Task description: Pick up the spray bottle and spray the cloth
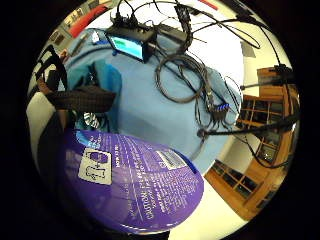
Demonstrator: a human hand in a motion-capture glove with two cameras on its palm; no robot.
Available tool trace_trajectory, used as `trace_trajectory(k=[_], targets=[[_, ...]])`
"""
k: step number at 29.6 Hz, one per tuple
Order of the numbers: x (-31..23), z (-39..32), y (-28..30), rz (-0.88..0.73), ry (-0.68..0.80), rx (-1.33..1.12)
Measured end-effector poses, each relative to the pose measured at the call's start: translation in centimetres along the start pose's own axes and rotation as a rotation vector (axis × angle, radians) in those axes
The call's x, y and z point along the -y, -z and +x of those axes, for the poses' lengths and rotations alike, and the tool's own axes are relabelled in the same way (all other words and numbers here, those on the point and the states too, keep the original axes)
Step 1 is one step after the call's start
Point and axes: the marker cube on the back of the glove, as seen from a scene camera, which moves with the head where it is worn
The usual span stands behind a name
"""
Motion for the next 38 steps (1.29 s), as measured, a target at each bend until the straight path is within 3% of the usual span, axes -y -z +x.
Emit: trace_trajectory(k=[9,16,22,38], targets=[[0.3,0.0,-2.8,-0.276,-0.139,-0.247],[2.6,-1.6,-4.7,-0.308,-0.194,-0.373],[0.2,-1.2,-7.5,-0.408,-0.164,-0.501],[0.2,-1.1,-10.6,-0.486,-0.166,-0.496]])
